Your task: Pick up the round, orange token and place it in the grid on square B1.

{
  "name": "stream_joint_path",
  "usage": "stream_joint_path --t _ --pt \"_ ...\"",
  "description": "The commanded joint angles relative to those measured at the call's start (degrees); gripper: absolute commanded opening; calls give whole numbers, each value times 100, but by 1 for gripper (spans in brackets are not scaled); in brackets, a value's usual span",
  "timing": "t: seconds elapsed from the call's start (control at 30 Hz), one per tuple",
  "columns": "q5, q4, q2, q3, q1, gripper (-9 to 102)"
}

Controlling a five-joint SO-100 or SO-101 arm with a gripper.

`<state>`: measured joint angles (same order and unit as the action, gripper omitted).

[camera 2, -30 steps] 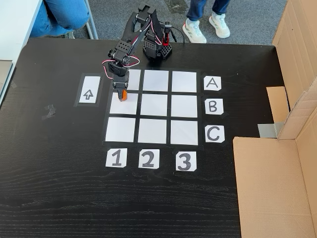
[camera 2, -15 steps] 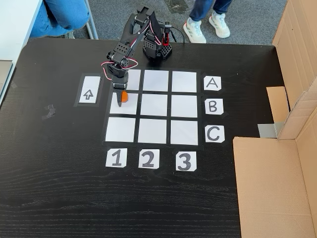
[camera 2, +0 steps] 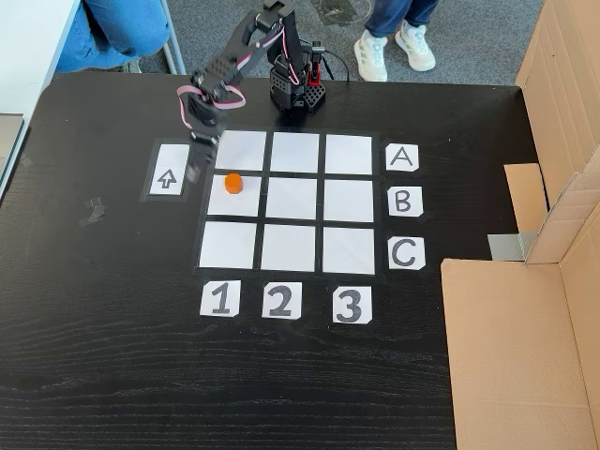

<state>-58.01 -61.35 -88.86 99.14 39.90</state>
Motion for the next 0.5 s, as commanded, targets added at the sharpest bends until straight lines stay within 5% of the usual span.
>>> stream_joint_path --t 0.0,0.23,0.3,0.37,0.43,0.47 --pt "-167 615 -1055 167 615 88" --pt "-1468 1881 -2487 272 2206 87" --pt "-1863 1986 -2856 220 2707 78" --pt "-2224 2074 -3182 255 3226 50" --pt "-2540 2083 -3454 343 3779 9" --pt "-2716 2083 -3604 431 4043 -1"
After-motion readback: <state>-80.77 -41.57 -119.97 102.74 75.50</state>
